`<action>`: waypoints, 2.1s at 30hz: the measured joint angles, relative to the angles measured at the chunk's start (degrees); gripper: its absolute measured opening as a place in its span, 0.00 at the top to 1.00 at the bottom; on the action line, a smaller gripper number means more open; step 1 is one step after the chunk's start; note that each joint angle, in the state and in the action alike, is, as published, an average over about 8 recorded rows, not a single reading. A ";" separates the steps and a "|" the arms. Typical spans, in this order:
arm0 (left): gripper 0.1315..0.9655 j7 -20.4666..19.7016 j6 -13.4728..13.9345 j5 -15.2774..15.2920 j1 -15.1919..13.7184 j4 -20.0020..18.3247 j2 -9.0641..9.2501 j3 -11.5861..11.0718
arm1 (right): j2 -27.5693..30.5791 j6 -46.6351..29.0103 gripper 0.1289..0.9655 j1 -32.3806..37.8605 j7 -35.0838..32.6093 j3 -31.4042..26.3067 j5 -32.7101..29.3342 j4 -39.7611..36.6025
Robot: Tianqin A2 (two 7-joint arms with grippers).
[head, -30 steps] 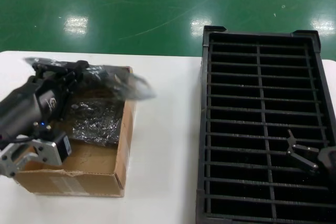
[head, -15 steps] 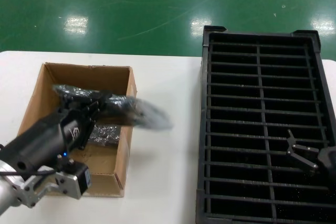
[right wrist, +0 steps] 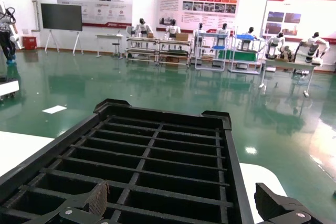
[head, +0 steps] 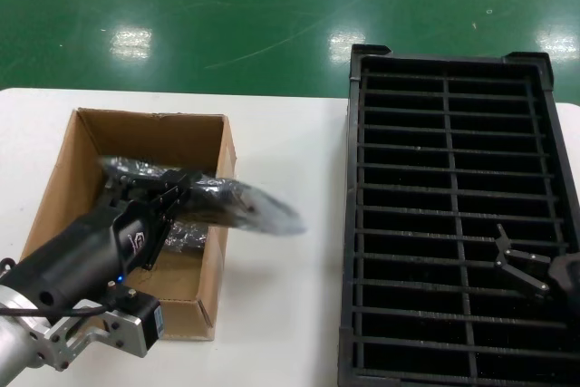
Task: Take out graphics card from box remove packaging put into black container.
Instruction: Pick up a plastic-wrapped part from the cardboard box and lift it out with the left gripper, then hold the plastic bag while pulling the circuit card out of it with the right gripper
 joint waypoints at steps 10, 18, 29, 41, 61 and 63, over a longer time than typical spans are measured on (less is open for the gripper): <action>0.99 0.00 0.00 0.00 0.00 0.00 0.00 0.00 | 0.53 -0.78 0.00 1.65 0.15 -1.89 -0.30 -0.54; 0.99 0.00 0.00 0.00 0.00 0.00 0.00 0.00 | 2.15 -3.49 0.00 3.70 2.37 -9.91 -1.37 1.53; 0.99 0.00 0.00 0.00 0.00 0.00 0.00 0.00 | 5.18 -11.27 0.05 4.41 1.46 -13.21 -1.11 3.65; 0.99 0.00 0.00 0.00 0.00 0.00 0.00 0.00 | 5.88 -22.88 0.24 3.83 -7.67 -9.39 3.29 2.77; 0.99 0.00 0.00 0.00 0.00 0.00 0.00 0.00 | 6.30 -25.85 0.75 6.21 -9.10 -13.80 -0.14 2.23; 0.99 0.00 0.00 0.00 0.00 0.00 0.00 0.00 | 6.62 -25.73 0.80 6.30 -8.75 -14.10 -0.62 2.50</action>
